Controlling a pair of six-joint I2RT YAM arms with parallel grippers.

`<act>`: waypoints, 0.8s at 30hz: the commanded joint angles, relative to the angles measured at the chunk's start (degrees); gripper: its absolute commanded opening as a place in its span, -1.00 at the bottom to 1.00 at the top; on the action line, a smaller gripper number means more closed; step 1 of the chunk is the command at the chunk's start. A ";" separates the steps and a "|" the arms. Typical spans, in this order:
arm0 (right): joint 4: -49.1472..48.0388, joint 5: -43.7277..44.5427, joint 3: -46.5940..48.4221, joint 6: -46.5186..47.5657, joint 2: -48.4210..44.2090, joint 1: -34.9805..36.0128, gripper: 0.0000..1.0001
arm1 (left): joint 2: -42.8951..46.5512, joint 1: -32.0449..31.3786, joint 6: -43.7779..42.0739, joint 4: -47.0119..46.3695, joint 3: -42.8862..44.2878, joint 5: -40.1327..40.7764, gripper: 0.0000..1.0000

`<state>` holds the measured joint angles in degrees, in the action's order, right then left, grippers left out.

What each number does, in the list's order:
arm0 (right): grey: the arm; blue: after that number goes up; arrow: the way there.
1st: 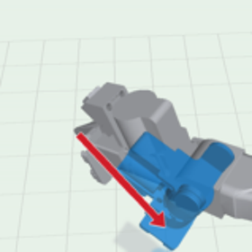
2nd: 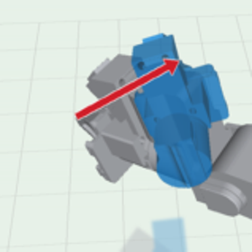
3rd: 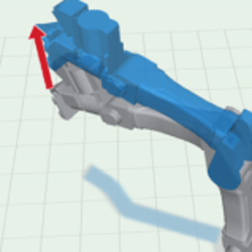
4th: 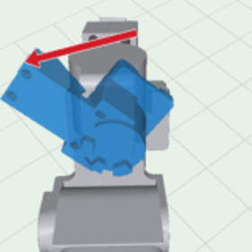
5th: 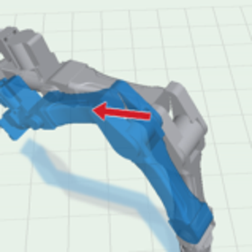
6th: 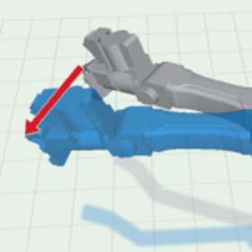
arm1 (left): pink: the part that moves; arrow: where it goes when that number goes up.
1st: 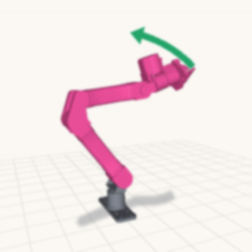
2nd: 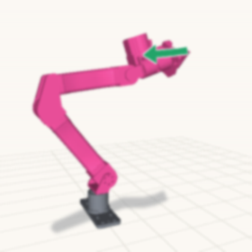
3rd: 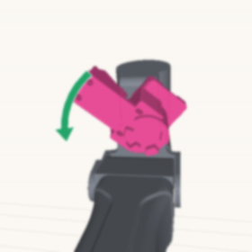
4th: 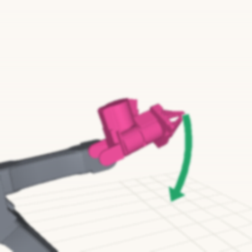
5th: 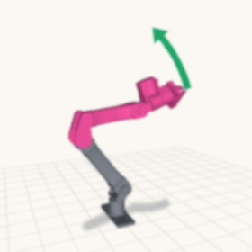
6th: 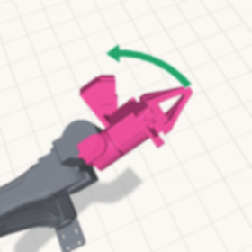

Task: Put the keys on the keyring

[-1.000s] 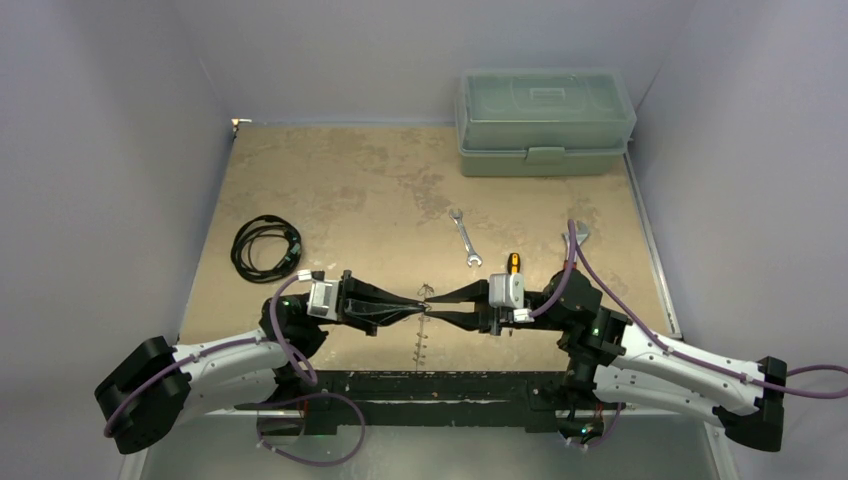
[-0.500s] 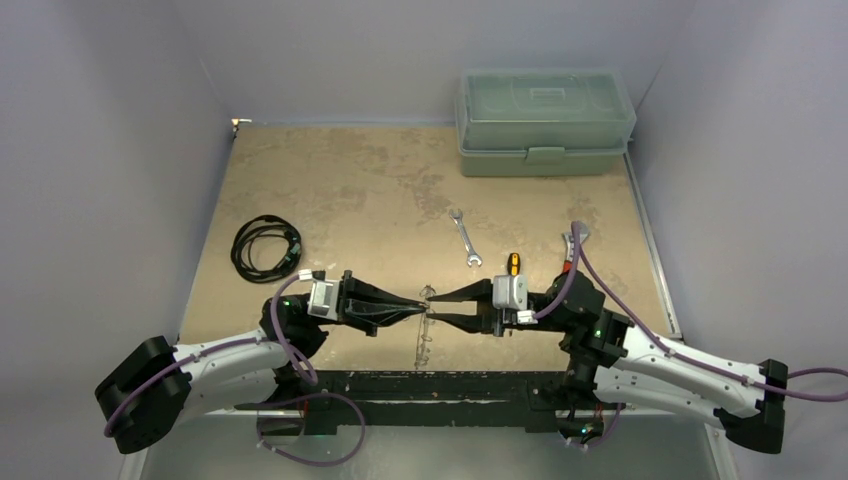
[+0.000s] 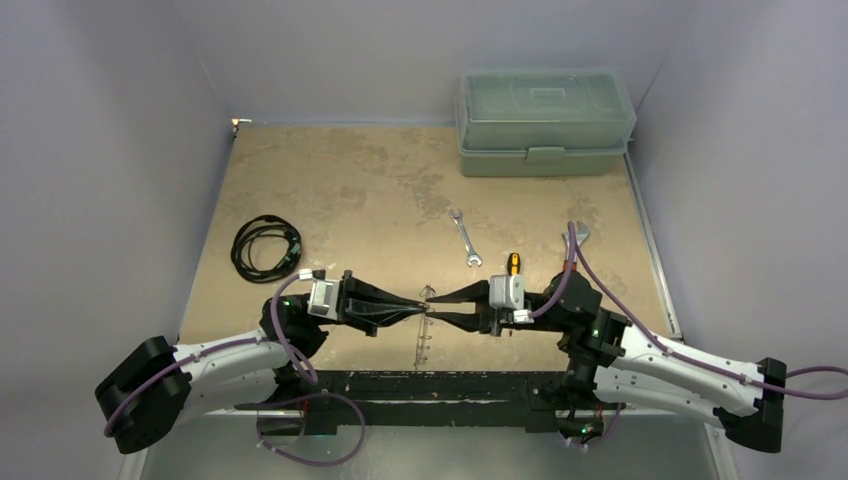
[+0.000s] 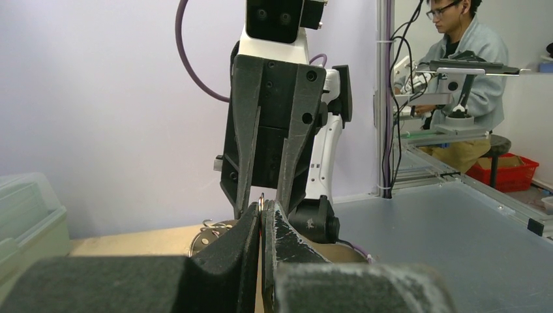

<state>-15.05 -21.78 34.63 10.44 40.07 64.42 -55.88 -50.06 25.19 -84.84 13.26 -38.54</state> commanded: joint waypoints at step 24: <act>-4.28 0.73 1.05 0.11 2.38 -0.97 -0.86 | -0.81 -0.26 2.14 -17.02 -0.07 0.56 -1.00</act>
<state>-15.86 -21.65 34.57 10.44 41.63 63.70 -56.34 -50.02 25.98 -85.12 13.23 -37.60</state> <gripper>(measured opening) 0.095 0.012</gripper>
